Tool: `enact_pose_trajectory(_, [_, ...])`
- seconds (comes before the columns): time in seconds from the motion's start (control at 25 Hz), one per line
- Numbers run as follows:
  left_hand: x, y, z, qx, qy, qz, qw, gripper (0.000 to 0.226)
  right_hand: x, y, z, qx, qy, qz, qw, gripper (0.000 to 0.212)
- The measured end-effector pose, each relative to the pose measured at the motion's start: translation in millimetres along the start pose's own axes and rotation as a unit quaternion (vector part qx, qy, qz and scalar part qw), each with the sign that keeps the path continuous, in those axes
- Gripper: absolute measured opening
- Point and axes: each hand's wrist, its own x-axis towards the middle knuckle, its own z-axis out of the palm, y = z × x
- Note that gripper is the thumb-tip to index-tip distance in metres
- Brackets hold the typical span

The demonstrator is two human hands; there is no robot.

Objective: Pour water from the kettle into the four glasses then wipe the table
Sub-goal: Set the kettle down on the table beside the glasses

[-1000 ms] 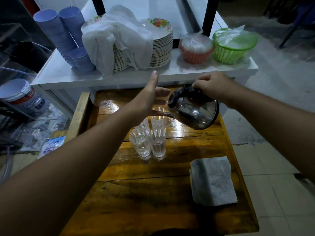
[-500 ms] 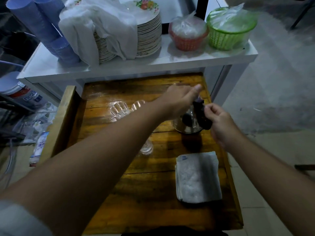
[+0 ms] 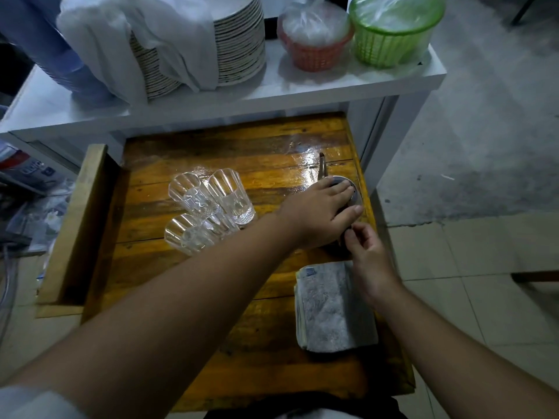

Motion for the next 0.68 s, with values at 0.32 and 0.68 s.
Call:
enact_pose_trajectory(0.32, [-59, -7, 16, -0.158, 0.123, -0.047, 0.979, 0.057, -52, 15, -16, -0.291, 0.070, -0.173, 0.938, 0.010])
enact_pose_trajectory(0.68, [-240, -106, 146, -0.031, 0.002, -0.334, 0.942, 0.099, -78, 115, -13, -0.654, -0.066, -0.161, 0.736, 0.076])
